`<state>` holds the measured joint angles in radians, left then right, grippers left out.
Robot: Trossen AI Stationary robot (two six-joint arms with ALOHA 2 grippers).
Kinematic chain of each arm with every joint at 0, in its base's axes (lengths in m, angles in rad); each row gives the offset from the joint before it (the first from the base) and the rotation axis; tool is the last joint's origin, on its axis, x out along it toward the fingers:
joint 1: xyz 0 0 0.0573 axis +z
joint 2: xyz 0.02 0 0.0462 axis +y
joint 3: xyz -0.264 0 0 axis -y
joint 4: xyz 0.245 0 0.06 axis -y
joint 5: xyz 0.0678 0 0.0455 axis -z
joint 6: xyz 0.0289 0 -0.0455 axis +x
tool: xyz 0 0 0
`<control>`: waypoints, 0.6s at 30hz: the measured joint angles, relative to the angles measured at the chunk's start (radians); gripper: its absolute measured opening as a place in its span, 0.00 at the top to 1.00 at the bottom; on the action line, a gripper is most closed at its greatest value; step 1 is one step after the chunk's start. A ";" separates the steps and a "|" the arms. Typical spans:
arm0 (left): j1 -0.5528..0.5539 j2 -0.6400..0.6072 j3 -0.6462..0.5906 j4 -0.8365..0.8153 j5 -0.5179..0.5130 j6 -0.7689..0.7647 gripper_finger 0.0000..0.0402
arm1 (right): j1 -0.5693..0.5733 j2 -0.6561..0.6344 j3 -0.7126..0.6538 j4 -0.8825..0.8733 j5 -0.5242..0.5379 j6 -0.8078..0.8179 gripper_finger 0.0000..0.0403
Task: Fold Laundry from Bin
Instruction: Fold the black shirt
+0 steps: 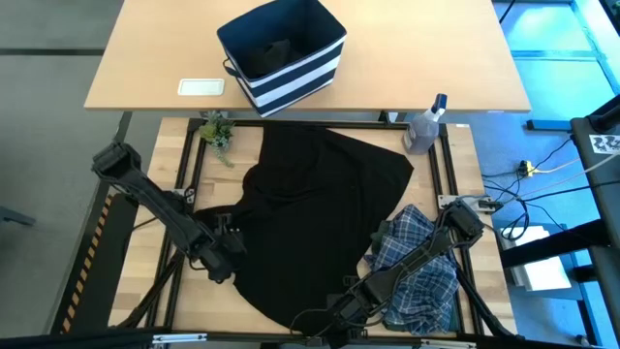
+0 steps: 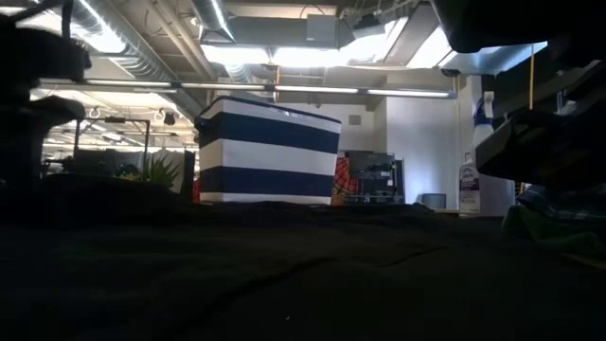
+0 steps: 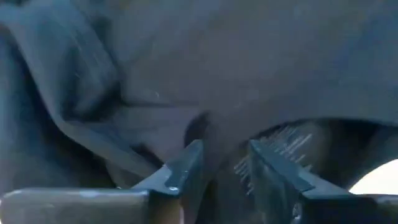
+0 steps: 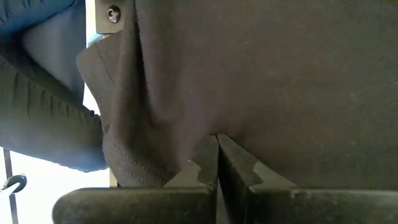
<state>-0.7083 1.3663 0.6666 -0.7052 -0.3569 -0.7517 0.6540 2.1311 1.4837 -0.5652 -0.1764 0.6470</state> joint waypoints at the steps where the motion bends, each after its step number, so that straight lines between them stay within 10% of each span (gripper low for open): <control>1: 0.002 0.010 0.000 -0.001 0.004 0.000 0.66 | 0.000 0.000 0.000 0.000 0.000 0.000 0.98; 18: 0.026 0.019 0.038 -0.146 -0.112 0.005 0.37 | -0.001 0.000 0.000 0.007 0.000 0.001 0.98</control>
<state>-0.6827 1.3851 0.7046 -0.8513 -0.4688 -0.7464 0.6533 2.1315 1.4837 -0.5584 -0.1763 0.6479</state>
